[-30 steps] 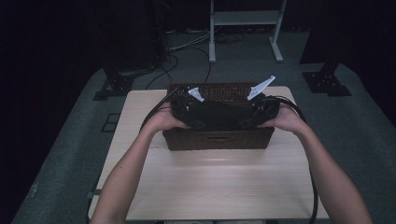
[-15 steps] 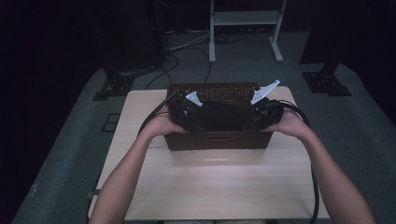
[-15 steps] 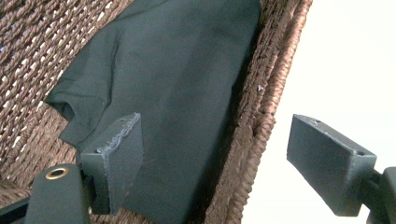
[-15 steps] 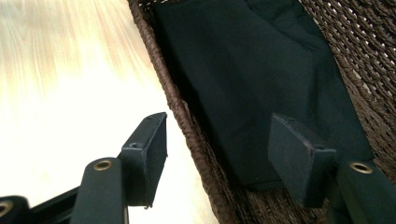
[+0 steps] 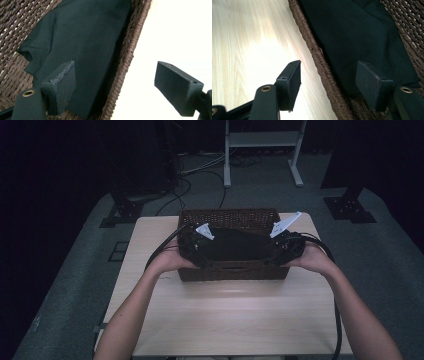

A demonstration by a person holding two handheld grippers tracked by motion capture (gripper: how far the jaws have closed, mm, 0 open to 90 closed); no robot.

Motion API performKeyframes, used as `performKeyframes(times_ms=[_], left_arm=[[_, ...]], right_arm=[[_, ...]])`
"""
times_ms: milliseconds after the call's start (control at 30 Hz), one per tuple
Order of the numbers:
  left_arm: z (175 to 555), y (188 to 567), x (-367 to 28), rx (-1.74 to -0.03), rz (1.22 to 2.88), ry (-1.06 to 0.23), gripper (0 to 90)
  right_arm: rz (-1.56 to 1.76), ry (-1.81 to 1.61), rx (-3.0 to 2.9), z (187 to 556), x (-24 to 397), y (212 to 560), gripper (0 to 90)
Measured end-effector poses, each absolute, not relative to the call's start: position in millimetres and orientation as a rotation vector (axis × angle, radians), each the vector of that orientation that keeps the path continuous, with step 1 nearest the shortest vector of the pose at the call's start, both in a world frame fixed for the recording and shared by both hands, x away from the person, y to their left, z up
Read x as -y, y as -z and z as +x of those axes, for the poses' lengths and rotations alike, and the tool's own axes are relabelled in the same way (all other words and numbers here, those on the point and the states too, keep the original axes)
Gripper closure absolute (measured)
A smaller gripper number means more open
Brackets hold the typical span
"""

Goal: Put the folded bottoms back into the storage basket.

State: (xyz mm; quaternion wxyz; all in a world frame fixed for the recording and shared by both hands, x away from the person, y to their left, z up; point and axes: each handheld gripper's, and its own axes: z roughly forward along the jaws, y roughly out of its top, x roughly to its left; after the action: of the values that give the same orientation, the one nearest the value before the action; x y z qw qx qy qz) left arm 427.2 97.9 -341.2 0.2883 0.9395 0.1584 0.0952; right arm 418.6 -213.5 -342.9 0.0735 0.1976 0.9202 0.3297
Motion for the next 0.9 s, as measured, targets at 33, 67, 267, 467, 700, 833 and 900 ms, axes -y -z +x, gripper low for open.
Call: performKeyframes(times_ms=[33, 67, 267, 467, 700, 833, 900], left_arm=[[426.0, 341.7, -98.3, -0.419, 2.508, -0.255, 16.7], [424.8, 341.9, -98.6, -0.420, 2.512, -0.257, 16.7], [418.8, 342.8, -100.8, -0.416, 2.507, -0.267, 15.9], [412.2, 343.9, -103.3, -0.416, 2.496, -0.275, 14.2], [405.0, 346.8, -106.6, -0.420, 2.490, -0.281, 11.7], [400.7, 347.8, -108.6, -0.416, 2.489, -0.287, 11.2], [398.5, 347.9, -109.3, -0.415, 2.489, -0.288, 11.1]], right_arm=[[0.586, -0.987, -2.766, 418.1, 213.2, 343.7, 36.0], [0.596, -0.988, -2.767, 416.5, 212.5, 344.3, 35.9], [0.596, -0.995, -2.772, 409.5, 210.0, 348.4, 34.1], [0.594, -1.000, -2.774, 402.2, 209.6, 350.5, 33.0], [0.570, -1.000, -2.771, 395.7, 209.6, 353.2, 31.3], [0.586, -0.998, -2.769, 392.7, 209.8, 355.0, 30.3], [0.586, -0.998, -2.767, 391.4, 210.2, 355.7, 29.9]])
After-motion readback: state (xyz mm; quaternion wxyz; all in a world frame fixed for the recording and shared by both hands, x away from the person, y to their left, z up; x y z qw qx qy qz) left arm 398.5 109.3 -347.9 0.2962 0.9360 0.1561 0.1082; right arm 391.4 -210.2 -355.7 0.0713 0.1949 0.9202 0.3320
